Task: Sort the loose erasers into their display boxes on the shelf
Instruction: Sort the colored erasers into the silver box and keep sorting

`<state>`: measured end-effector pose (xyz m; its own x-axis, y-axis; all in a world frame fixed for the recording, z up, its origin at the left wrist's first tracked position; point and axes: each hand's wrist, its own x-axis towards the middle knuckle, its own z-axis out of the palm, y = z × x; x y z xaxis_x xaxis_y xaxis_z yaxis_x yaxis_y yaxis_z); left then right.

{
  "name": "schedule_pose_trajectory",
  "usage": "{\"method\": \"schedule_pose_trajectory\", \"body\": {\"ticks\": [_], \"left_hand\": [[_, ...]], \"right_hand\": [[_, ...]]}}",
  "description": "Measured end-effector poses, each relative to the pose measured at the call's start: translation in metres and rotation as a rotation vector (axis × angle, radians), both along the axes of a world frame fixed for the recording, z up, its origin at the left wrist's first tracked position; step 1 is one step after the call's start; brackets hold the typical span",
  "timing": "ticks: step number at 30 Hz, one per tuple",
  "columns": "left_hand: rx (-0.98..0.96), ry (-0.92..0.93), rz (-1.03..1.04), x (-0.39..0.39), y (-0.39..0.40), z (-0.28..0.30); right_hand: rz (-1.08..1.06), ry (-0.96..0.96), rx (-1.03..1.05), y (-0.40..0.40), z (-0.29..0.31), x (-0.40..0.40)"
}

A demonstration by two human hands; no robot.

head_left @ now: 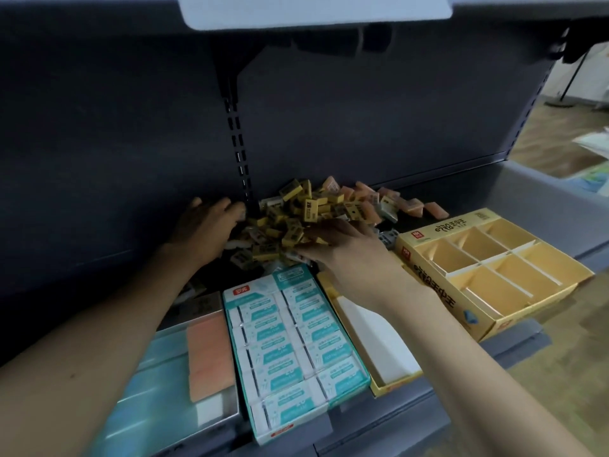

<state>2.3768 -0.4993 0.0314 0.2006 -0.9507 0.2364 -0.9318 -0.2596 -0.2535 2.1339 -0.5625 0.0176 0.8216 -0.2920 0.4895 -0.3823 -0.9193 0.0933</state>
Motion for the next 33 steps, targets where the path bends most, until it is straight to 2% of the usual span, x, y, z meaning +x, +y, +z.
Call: {"method": "schedule_pose_trajectory", "body": {"ticks": [2,5,10,17,21,26,33], "left_hand": [[-0.144,0.113,0.007,-0.010,0.004,0.004],[-0.303,0.189,-0.016,-0.026,0.017,0.005],[-0.375,0.255,0.044,-0.047,0.043,0.008],[-0.464,0.442,0.132,-0.065,0.079,0.012],[-0.577,0.676,0.190,-0.082,0.104,0.006],[-0.722,0.791,0.275,-0.091,0.130,-0.004],[-0.877,1.034,0.388,-0.092,0.166,-0.005]], "right_hand": [[0.052,-0.018,-0.025,-0.002,0.004,0.011],[0.137,-0.021,-0.056,-0.003,0.008,0.027],[0.235,0.009,-0.038,-0.002,0.007,0.047],[0.285,0.059,0.018,-0.006,0.004,0.055],[0.216,0.132,0.163,-0.005,0.014,0.056],[0.164,0.121,0.399,0.012,0.035,0.054],[0.215,0.123,0.548,0.057,0.037,0.054]]}}
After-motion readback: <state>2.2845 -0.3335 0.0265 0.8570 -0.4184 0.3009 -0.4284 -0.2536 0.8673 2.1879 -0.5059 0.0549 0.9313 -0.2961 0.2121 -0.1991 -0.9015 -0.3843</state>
